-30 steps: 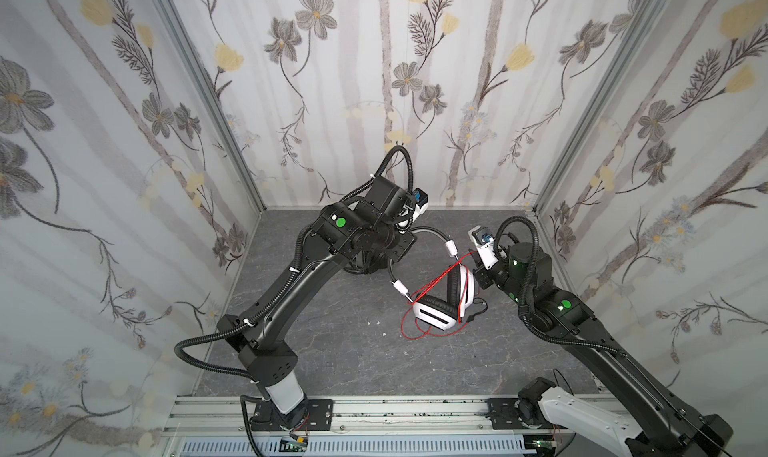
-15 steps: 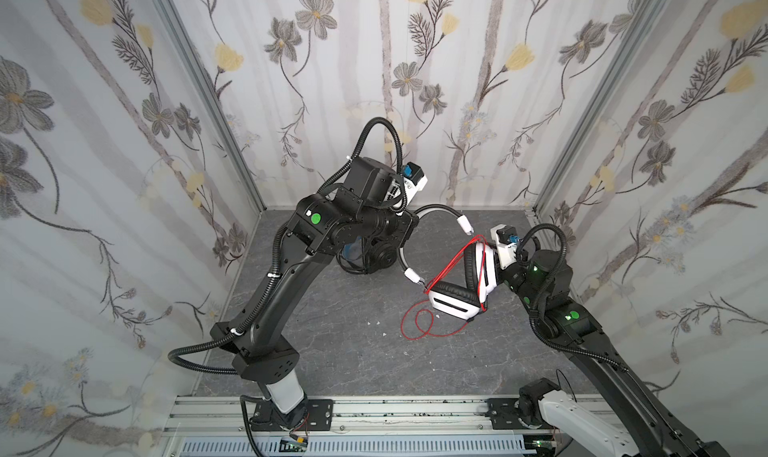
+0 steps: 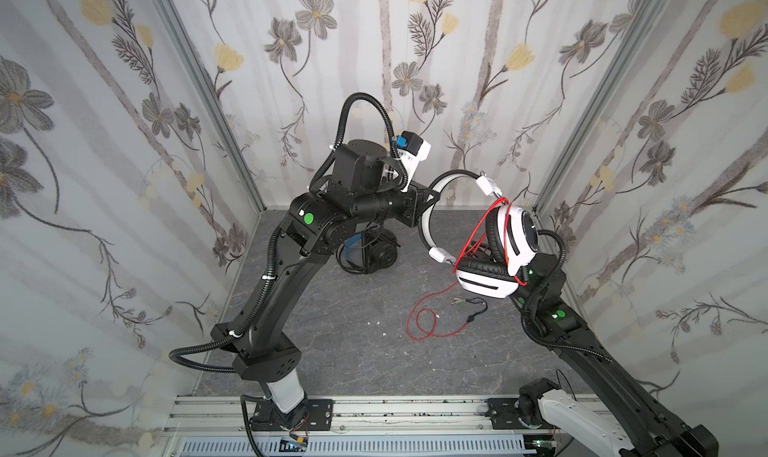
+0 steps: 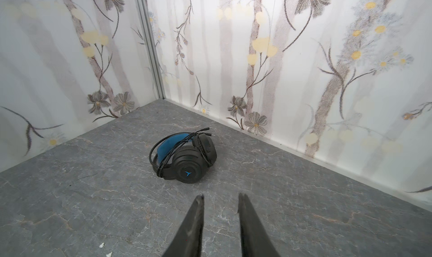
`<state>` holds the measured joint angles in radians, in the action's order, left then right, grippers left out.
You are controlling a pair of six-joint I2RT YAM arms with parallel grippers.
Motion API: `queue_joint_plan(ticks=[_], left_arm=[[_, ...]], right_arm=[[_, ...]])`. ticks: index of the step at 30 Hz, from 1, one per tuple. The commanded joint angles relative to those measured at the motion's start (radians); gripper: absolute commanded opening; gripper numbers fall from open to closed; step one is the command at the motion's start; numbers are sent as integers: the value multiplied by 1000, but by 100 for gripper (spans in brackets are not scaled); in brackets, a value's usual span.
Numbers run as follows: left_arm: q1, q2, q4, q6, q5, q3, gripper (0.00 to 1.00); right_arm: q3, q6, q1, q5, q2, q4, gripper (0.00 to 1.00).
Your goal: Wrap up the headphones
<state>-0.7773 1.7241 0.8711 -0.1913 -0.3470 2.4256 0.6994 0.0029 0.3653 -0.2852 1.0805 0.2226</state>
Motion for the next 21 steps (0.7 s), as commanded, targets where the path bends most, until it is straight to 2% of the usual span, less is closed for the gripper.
queue_joint_plan(ticks=[1,4,9,14,18,21], left_arm=[[-1,0,-173,-104,-52,9,0],[0,-10,-198,-119,-41,2,0],[0,-18,-236,-144,-36,-8,0],[1,-34,-295,-167,-19,-36,0],[6,-42,-346,-189,51,-45,0],[17,-65,-427,-240,162,-96,0]], right_arm=[[-50,114,0,-92,38,210,30],[-60,175,-1,-170,99,294,29],[-82,238,0,-227,131,399,33],[-92,266,4,-251,154,419,32],[-110,262,7,-247,152,393,24],[-122,237,12,-217,138,339,19]])
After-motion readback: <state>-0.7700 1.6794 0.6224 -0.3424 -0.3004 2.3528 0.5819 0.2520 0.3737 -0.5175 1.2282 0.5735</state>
